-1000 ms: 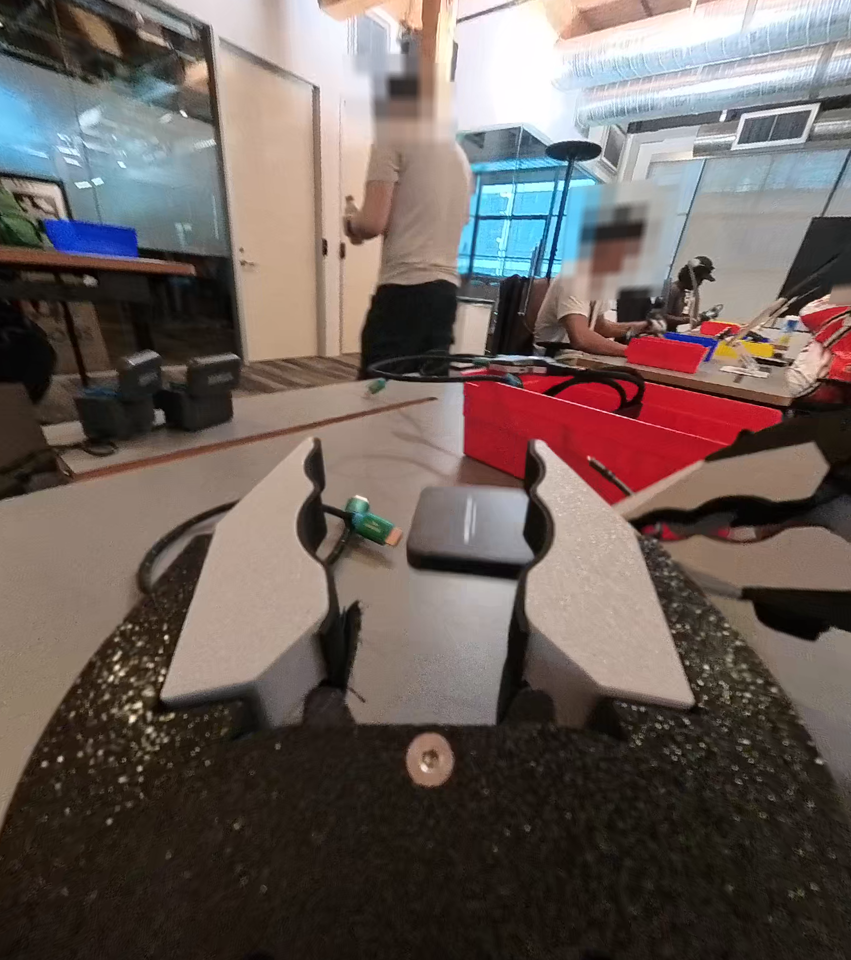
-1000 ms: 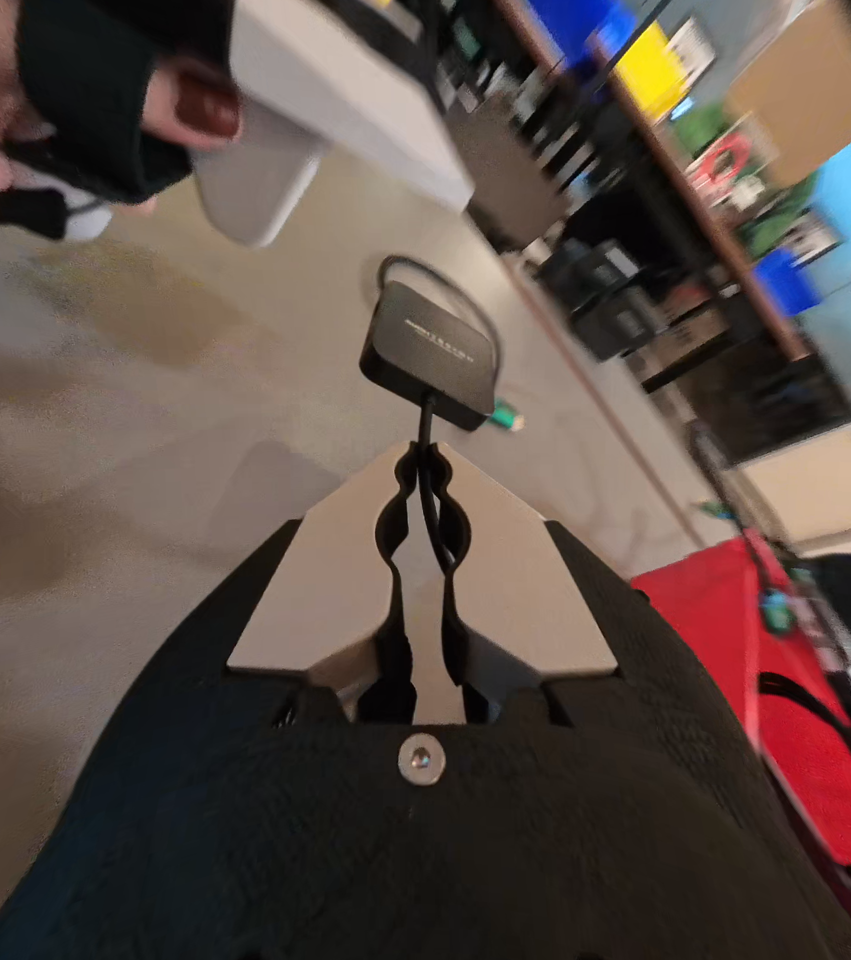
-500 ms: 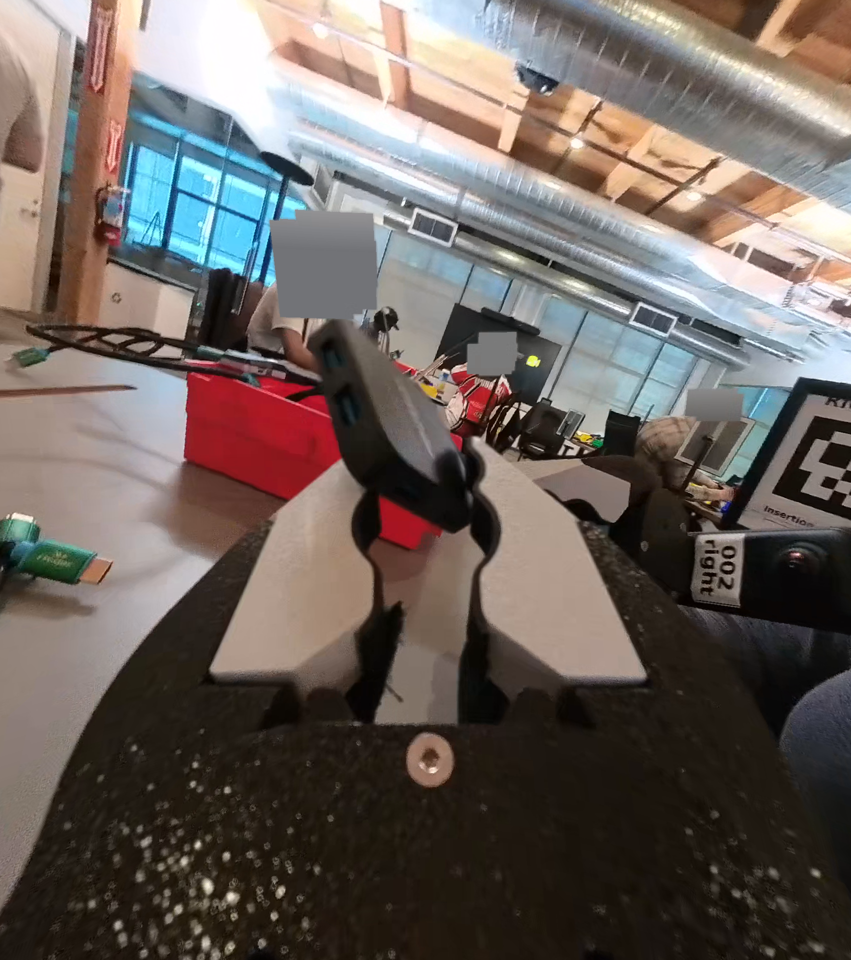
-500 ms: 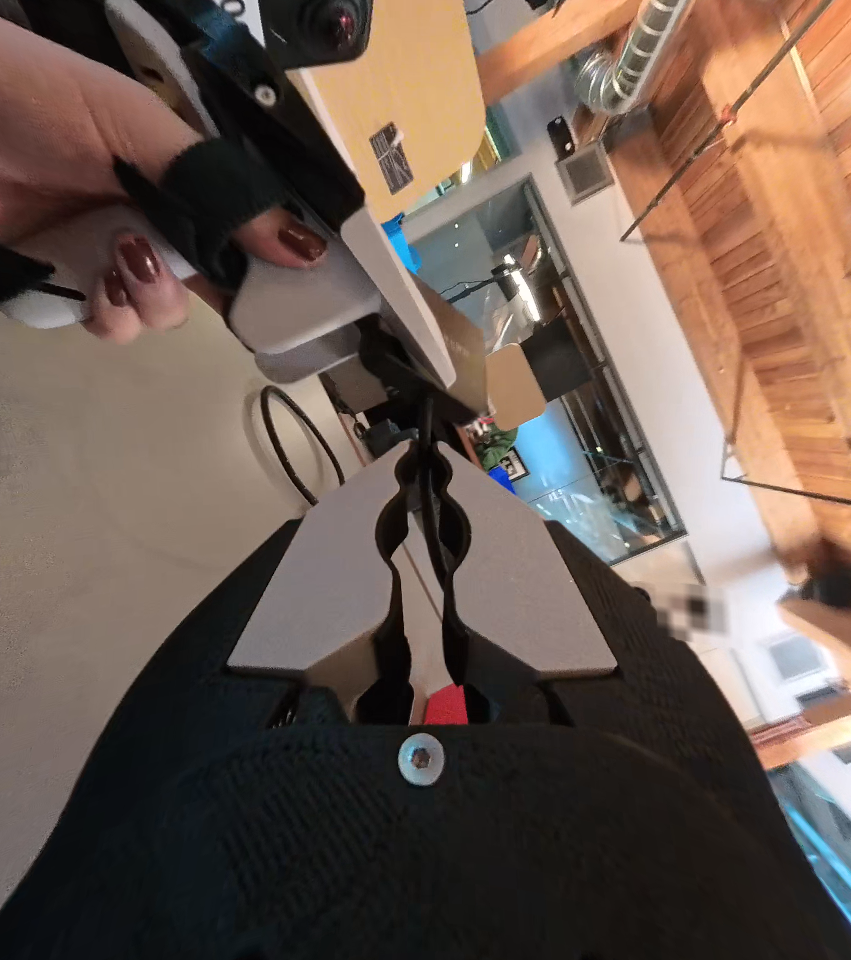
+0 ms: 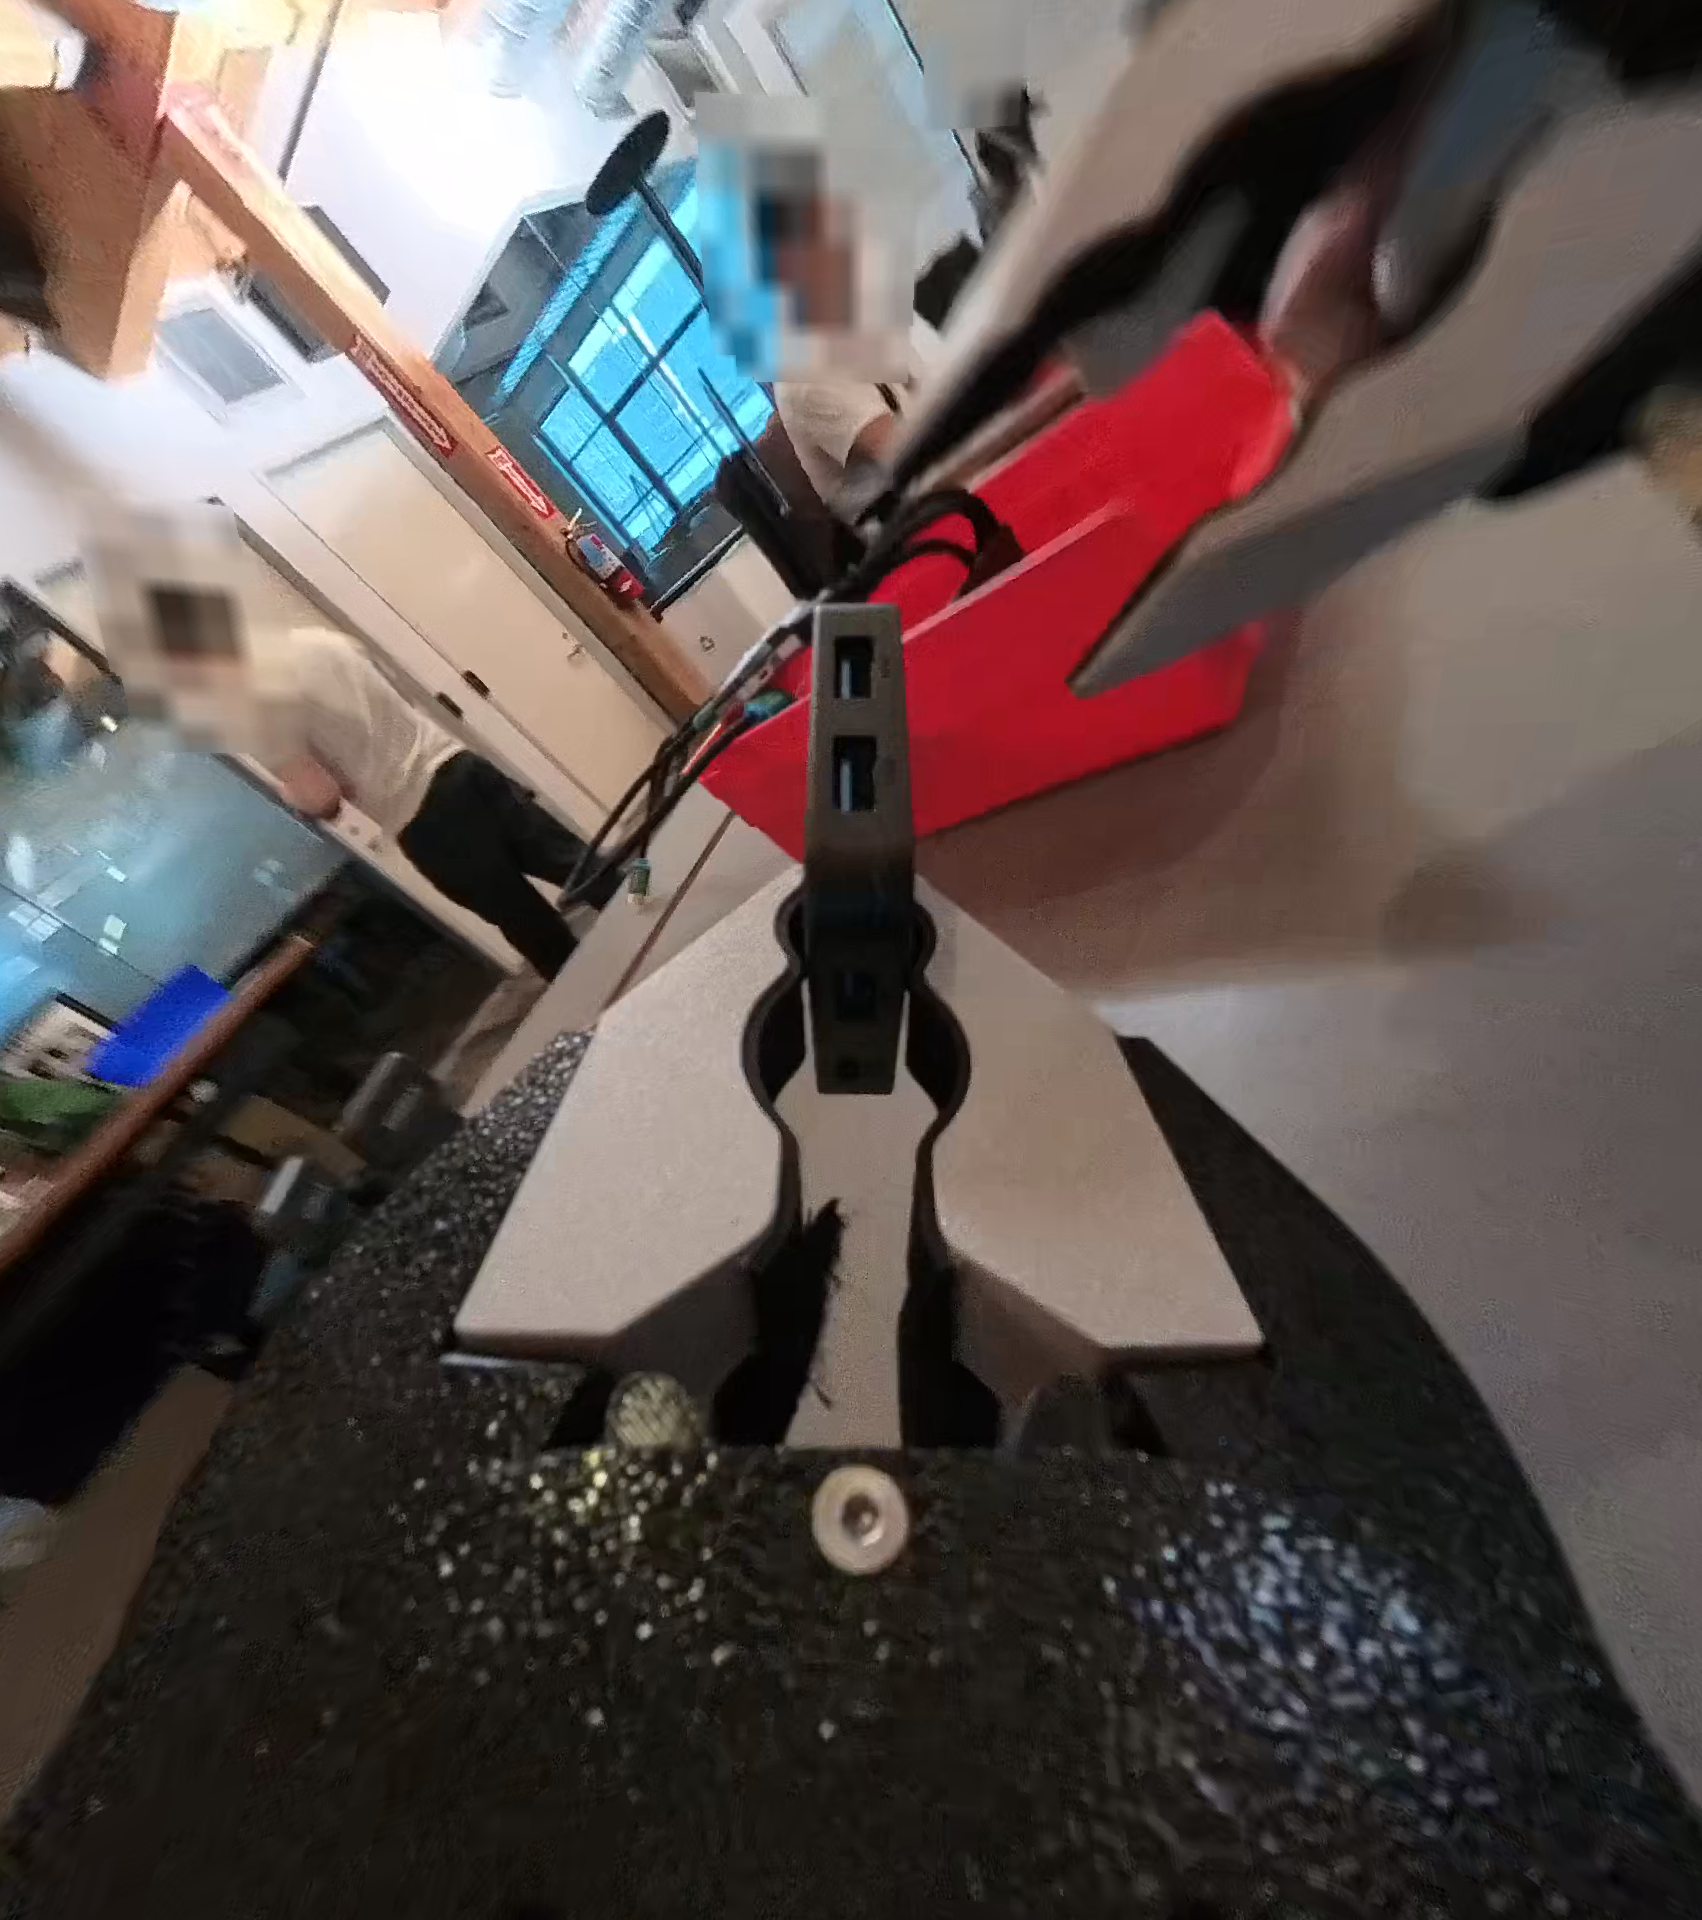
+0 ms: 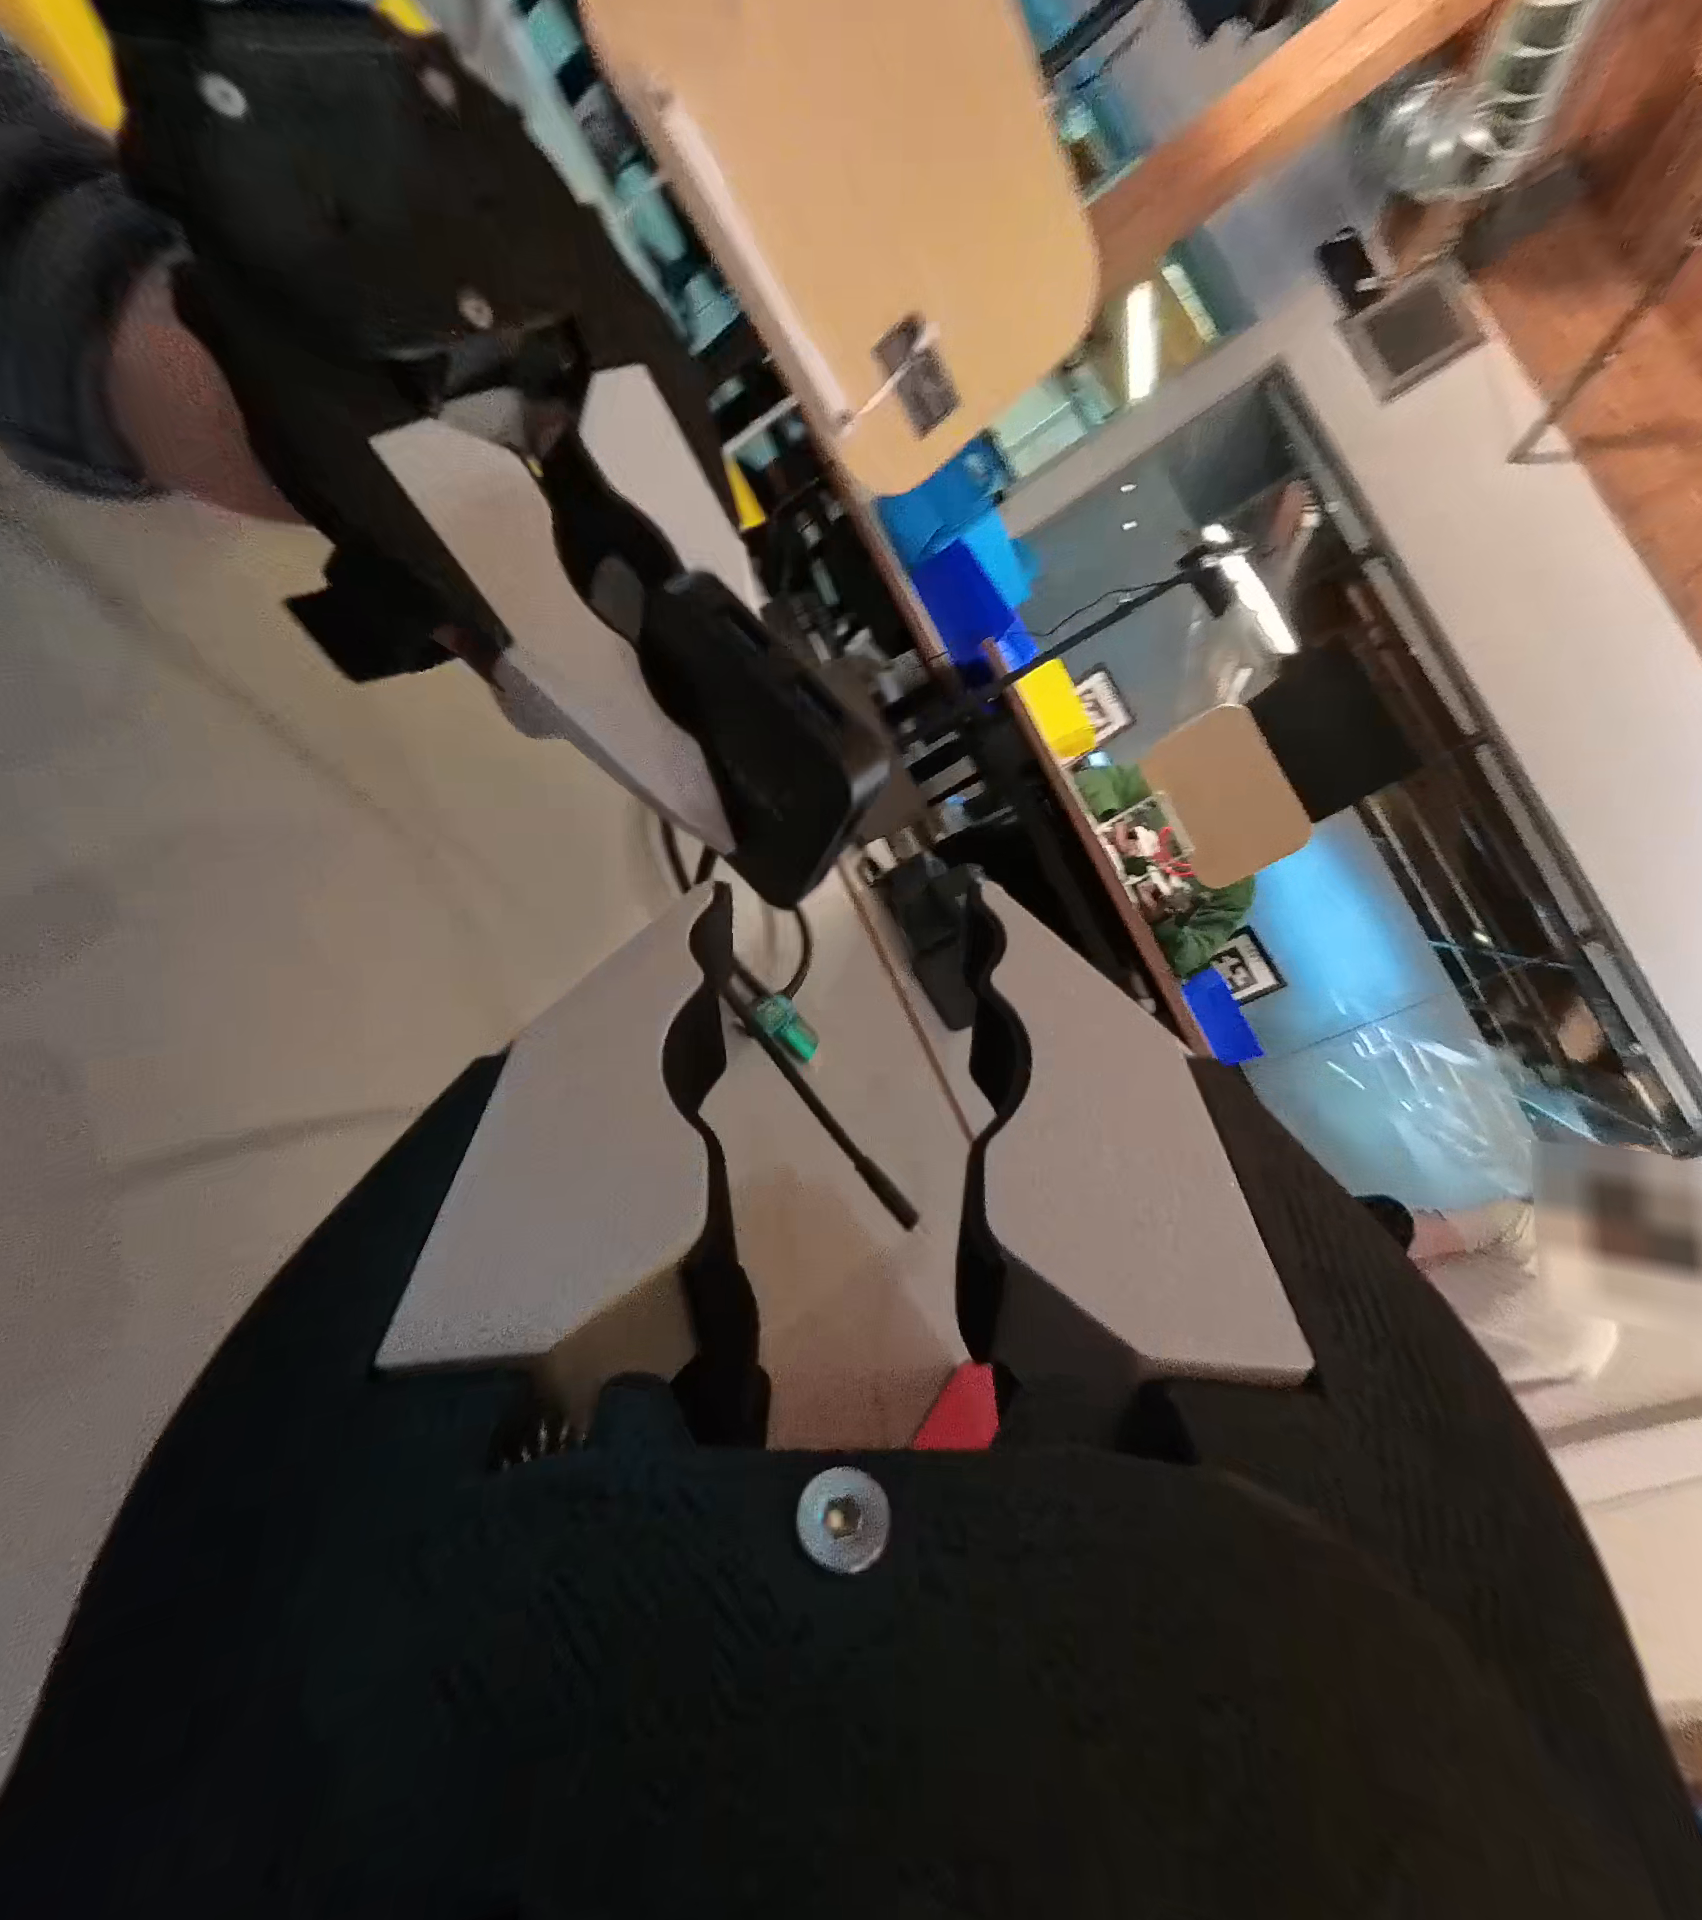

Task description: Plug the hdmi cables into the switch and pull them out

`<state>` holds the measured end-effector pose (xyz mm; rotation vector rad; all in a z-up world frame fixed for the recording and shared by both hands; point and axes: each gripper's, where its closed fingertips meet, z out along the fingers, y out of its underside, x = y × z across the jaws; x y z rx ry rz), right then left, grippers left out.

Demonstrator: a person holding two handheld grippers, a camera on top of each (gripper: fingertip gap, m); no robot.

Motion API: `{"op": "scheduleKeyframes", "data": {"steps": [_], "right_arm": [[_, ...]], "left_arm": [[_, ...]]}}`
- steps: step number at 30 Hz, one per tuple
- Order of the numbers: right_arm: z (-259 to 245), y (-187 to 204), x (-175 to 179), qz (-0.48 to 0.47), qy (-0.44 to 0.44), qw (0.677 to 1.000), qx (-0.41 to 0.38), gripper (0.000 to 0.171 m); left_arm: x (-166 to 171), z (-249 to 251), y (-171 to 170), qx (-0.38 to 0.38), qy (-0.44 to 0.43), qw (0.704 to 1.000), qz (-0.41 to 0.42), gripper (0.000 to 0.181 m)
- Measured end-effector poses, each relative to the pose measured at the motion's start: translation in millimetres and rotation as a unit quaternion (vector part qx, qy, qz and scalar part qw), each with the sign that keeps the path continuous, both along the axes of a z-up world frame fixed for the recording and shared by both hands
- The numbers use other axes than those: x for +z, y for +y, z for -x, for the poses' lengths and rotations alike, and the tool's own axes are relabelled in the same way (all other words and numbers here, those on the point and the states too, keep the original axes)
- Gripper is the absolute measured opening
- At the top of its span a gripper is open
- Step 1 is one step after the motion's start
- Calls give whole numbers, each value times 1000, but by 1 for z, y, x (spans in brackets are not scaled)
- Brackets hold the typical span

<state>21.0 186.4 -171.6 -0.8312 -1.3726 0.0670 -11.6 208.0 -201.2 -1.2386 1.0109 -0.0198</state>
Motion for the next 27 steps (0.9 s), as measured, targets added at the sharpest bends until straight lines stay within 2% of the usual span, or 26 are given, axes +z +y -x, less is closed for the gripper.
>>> {"op": "scheduleKeyframes", "data": {"steps": [2,4,6,9,11,15,20,24,27], "right_arm": [[5,-6,-4,-5,-49,999,5,43],[13,-16,-14,-2,-105,994,21,32],[18,-21,-29,10,-167,986,27,27],[20,-16,-31,-15,-194,981,5,17],[20,-18,-28,11,-176,984,15,14],[12,-28,-3,121,-53,986,103,12],[-3,-29,11,193,41,965,173,11],[-8,-29,16,201,73,960,181,12],[-8,-19,15,171,50,976,129,11]], "left_arm": [[-11,-6,-1,12,71,997,-33,11],[-17,-12,-4,15,119,991,-64,11],[-20,-19,-9,0,121,991,-62,11],[-21,-20,-10,-7,118,991,-55,11],[-11,-20,-14,-23,66,996,-51,17],[20,-18,-32,-84,-45,994,-48,34],[25,-16,-35,-101,-75,991,-37,37],[25,-18,-35,-113,-96,989,-15,45],[32,-11,-33,-86,-95,991,-44,52]]}}
